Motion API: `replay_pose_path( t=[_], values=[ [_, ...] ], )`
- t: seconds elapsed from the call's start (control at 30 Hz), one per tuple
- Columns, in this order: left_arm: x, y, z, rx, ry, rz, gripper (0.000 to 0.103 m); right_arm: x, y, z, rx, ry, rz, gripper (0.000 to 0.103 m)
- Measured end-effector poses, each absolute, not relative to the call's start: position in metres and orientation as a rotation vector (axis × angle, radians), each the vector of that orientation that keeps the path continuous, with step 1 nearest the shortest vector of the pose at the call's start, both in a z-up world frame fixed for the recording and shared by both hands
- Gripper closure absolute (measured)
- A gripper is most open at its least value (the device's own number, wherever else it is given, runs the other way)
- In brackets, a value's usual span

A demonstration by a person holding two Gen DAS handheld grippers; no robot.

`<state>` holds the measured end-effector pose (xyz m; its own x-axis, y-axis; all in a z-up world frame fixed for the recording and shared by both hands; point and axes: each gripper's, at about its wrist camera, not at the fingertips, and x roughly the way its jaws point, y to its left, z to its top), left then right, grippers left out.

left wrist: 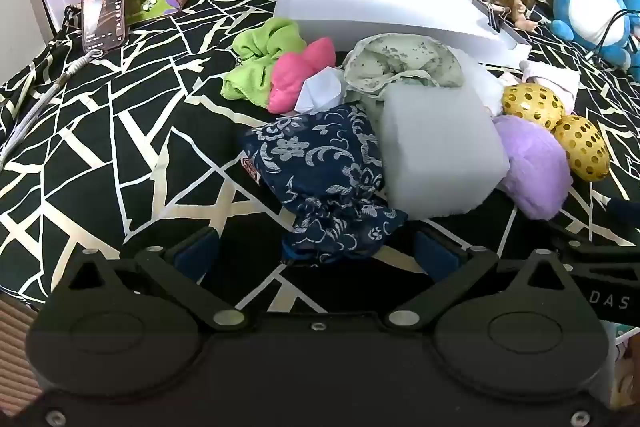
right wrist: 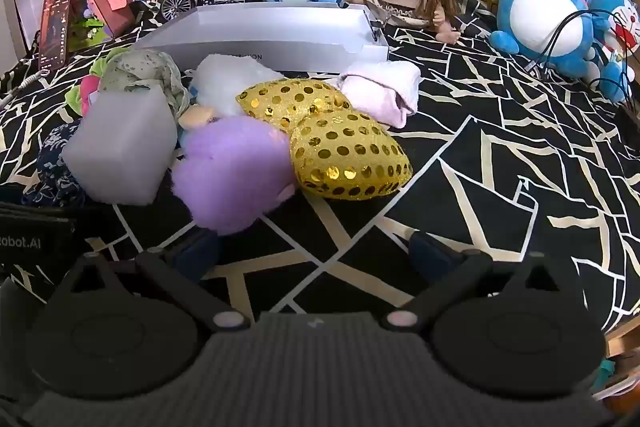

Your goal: Organize soft objects

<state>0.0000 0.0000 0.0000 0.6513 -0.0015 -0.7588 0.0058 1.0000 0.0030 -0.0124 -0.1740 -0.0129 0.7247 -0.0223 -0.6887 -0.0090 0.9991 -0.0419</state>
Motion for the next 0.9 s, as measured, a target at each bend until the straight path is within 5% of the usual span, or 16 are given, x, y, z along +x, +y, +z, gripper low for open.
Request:
replay_pose_path(
  t=[0.9],
  values=[
    [0.0002, 0.0001, 0.0, 0.002, 0.869, -0.005, 0.0, -0.0117, -0.1735, -0.0132, -0.042, 0.772, -0.009, 0.0]
  ],
)
